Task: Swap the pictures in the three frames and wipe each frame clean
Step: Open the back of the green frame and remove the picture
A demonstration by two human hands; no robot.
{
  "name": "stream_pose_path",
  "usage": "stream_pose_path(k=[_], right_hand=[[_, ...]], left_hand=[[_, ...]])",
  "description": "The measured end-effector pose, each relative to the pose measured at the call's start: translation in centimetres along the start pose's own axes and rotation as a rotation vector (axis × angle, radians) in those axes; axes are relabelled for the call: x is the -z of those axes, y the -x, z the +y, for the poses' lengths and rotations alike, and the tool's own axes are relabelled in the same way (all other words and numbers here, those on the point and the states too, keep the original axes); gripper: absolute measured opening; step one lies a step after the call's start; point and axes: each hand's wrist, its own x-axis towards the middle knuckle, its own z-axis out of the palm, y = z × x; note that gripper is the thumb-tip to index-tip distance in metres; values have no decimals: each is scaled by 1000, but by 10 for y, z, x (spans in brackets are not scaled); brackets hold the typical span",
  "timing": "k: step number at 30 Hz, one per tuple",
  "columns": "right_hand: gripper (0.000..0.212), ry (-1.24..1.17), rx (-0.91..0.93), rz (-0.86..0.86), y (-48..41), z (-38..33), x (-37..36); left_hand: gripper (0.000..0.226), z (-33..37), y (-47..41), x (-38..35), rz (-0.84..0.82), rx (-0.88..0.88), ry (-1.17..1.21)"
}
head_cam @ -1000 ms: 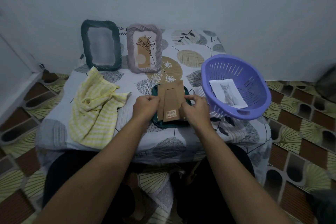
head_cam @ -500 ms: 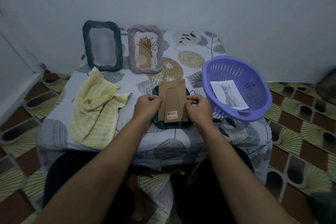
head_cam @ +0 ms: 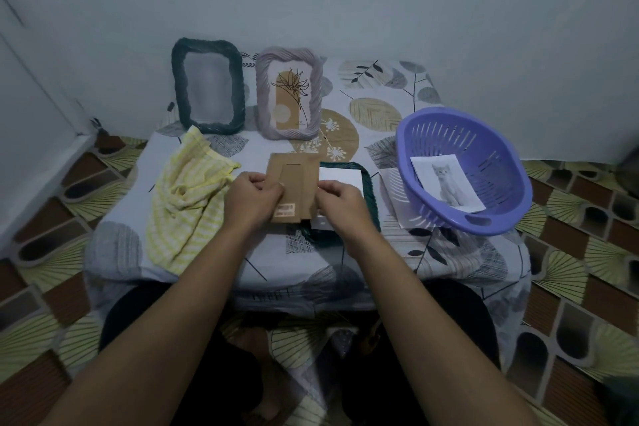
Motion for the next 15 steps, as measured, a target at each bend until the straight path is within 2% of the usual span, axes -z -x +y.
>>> stream_pose_path(k=[5, 8, 9, 12, 15], right_hand=[[53, 21, -15, -126, 14, -19, -30], [22, 53, -26, -184, 18, -24, -47], [20, 57, -19, -200, 18, -24, -52], [37, 54, -18, -221, 20, -26, -65], [48, 62, -33, -239, 21, -23, -71]], left_hand=[[40, -15, -11, 30, 25, 2, -132], [40, -22, -18, 46, 38, 12, -196], [39, -24, -19, 52, 41, 21, -213], [38, -29, -25, 65, 58, 45, -292], [49, -35, -29, 69, 70, 46, -381]])
